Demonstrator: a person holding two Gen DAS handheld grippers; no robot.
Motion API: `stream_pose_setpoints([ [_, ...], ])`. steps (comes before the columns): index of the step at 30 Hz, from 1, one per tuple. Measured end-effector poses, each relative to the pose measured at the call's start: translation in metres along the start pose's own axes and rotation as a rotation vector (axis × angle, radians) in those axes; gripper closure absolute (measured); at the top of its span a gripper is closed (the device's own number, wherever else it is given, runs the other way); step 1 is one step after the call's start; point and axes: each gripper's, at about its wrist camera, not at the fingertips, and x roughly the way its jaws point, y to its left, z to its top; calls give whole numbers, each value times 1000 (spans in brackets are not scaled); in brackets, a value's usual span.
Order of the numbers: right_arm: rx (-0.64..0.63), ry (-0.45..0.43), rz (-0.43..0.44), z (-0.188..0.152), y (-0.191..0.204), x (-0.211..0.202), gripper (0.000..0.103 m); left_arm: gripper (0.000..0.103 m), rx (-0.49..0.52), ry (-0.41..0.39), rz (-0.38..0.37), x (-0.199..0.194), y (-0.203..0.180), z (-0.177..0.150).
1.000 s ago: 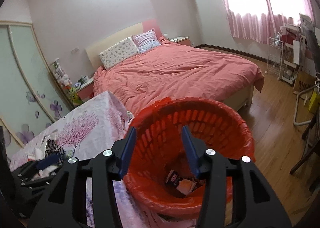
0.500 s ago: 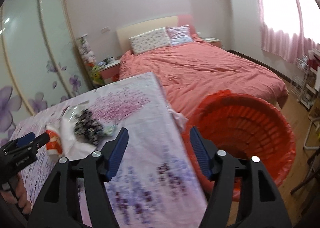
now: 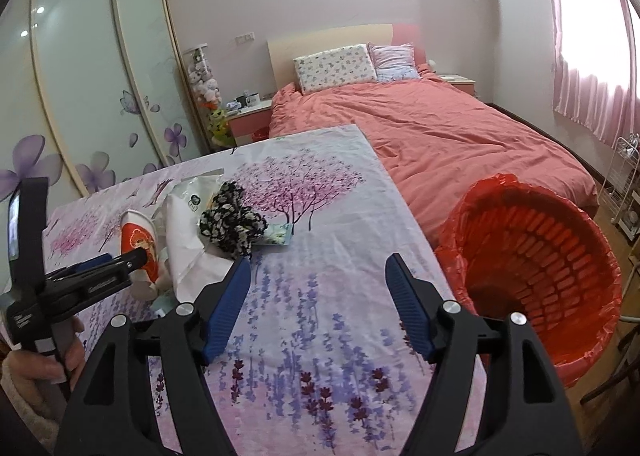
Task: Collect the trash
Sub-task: 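Move both open tools back toward the remaining items on the bed, then grasp the red-and-white paper cup with the left tool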
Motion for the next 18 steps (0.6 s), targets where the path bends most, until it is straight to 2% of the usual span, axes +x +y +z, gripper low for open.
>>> stream_pose_setpoints([
  [2, -4, 8, 6, -1, 4, 3, 33, 43, -11, 9, -9, 5, -1, 1],
  [4, -7, 15, 13, -3, 7, 4, 33, 50, -12, 16, 2, 9, 0, 2],
  [6, -13, 20, 19, -4, 11, 6, 33, 53, -17, 24, 7, 11, 3, 2],
  [14, -35, 32, 40, -6, 27, 15, 33, 54, -80, 38, 38, 19, 37, 4],
  [16, -34, 33, 44, -5, 29, 18, 33, 61, -78, 35, 44, 22, 42, 6],
  [18, -37, 35, 53, -5, 35, 22, 33, 63, -69, 33, 49, 25, 45, 8],
])
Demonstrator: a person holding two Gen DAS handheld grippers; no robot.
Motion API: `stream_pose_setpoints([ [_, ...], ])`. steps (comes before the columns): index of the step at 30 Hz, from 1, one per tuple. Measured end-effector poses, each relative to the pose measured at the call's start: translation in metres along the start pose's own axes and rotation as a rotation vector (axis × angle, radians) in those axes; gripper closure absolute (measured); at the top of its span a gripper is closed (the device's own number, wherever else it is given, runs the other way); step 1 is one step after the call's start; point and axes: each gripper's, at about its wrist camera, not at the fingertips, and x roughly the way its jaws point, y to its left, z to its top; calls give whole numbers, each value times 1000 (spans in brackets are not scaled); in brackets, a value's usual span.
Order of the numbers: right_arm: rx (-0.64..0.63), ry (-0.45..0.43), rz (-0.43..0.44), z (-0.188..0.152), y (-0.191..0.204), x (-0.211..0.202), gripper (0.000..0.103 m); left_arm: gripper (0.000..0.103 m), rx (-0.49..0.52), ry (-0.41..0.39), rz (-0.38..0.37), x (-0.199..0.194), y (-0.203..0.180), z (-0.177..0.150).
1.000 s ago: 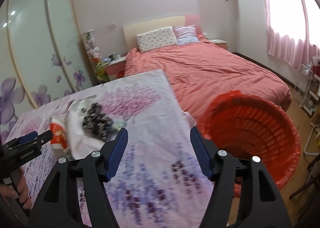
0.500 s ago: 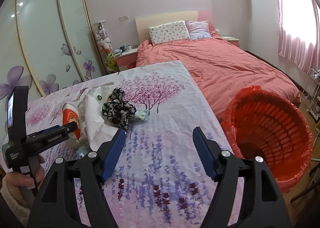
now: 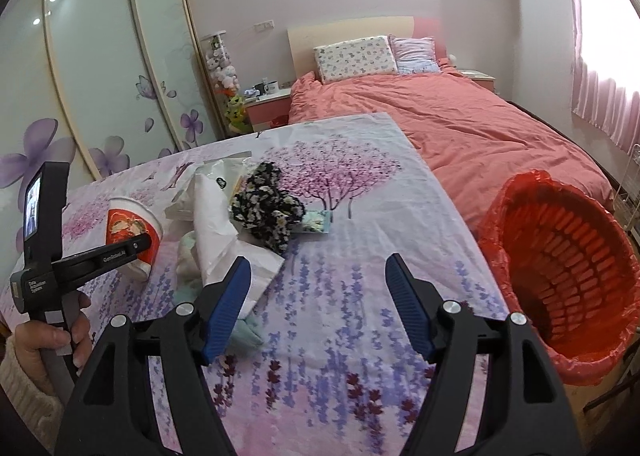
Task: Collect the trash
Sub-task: 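Grasp the red-and-white paper cup with the left tool, then grasp the white tissue with the right tool while the left tool holds the cup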
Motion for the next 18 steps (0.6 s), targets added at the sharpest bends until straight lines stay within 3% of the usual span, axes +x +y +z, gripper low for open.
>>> stream_pose_setpoints([
  [14, -8, 27, 116, 7, 34, 25, 34, 64, 31, -33, 60, -3, 41, 1],
  [18, -16, 51, 142, 8, 50, 38, 39, 64, 31, -36, 61, -4, 47, 1],
])
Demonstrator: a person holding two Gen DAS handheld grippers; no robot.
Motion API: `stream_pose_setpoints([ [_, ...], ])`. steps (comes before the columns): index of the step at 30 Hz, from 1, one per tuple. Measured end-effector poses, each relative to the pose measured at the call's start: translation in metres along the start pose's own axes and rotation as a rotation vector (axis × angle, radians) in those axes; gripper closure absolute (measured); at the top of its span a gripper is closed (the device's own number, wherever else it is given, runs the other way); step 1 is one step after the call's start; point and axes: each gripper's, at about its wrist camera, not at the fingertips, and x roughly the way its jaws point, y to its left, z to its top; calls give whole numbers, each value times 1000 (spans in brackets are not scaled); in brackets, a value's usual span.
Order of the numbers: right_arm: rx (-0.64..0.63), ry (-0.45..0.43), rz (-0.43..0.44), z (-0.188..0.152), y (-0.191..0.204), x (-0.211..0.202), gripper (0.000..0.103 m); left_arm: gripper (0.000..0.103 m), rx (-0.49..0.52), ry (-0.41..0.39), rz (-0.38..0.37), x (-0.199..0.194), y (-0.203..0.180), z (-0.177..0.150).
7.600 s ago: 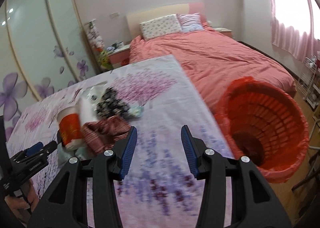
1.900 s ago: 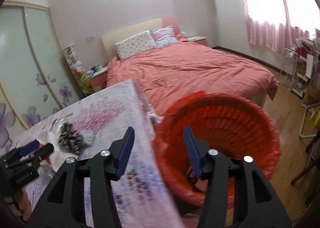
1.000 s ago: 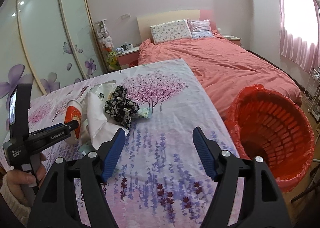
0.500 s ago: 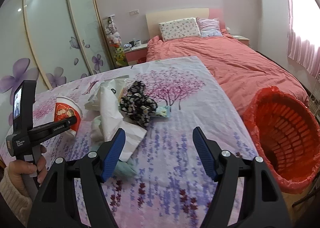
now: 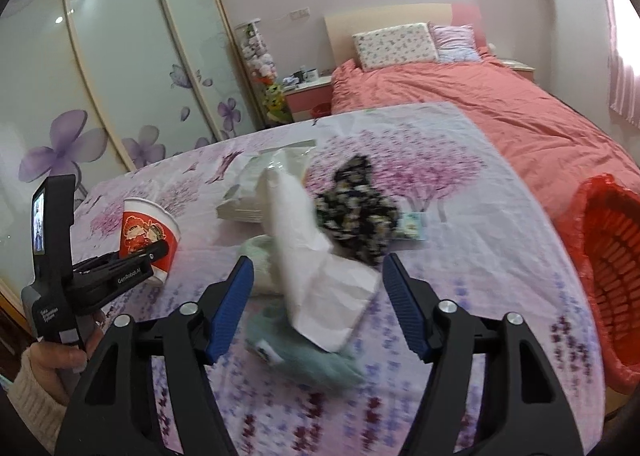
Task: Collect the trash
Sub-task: 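Grasp the white tissue with the right tool while the left tool holds the cup, then carry the cup and tissue with both tools over the orange basket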
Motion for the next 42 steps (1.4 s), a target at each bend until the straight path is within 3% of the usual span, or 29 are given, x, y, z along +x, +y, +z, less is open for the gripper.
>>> stream_pose_setpoints([
  [5, -36, 31, -11, 0, 14, 16, 47, 67, -3, 12, 6, 4, 5, -2],
  [11, -36, 50, -33, 1, 15, 24, 76, 68, -6, 28, 4, 11, 6, -4],
  [16, -38, 40, -24, 4, 13, 19, 84, 68, -27, 34, -17, 15, 9, -4],
  [22, -9, 4, 23, 13, 9, 7, 87, 69, -36, -9, -73, 7, 15, -4],
  [32, 2, -50, 83, 23, 10, -13, 88, 69, -15, -55, -73, -14, 13, 6],
  [42, 39, -136, 78, 35, -10, -48, 88, 69, 49, -104, -116, -57, -23, 16],
])
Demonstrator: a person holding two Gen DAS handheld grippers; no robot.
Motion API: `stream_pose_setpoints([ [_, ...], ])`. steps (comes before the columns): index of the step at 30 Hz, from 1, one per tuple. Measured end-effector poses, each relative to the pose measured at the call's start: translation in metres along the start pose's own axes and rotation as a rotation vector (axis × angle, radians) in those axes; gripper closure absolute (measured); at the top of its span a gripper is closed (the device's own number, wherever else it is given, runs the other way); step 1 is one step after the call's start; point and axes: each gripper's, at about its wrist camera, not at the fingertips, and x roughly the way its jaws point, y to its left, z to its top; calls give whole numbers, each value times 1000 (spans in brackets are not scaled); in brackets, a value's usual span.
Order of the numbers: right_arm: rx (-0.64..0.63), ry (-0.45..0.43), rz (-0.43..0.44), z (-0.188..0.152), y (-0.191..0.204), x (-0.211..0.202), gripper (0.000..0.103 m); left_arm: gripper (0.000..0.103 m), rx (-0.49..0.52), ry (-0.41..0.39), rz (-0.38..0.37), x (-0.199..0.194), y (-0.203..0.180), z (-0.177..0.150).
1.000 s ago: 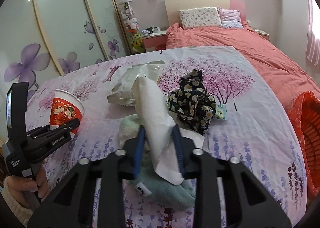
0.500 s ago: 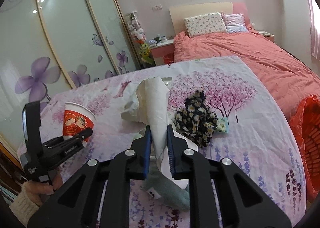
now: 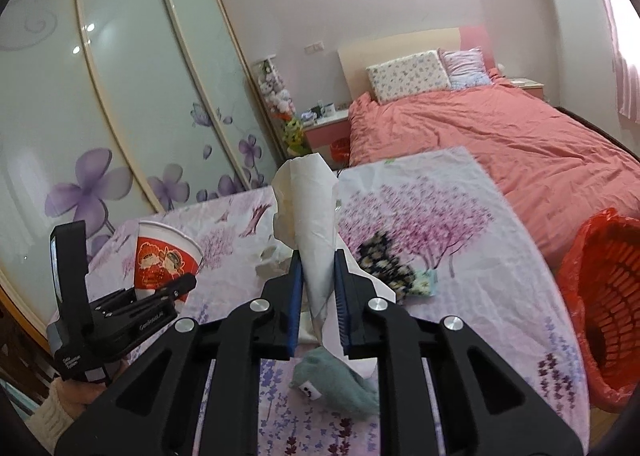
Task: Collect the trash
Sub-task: 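Carry the cup and tissue with both tools over the orange basket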
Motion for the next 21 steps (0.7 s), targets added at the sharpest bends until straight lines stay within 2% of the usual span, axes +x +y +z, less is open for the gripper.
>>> stream_pose_setpoints([
  [10, 46, -68, -58, 6, -31, -30, 88, 69, 87, -37, -108, -29, -57, 8],
  [21, 106, -126, -141, 5, -69, -53, 88, 69, 194, -51, -233, -42, -129, 7],
])
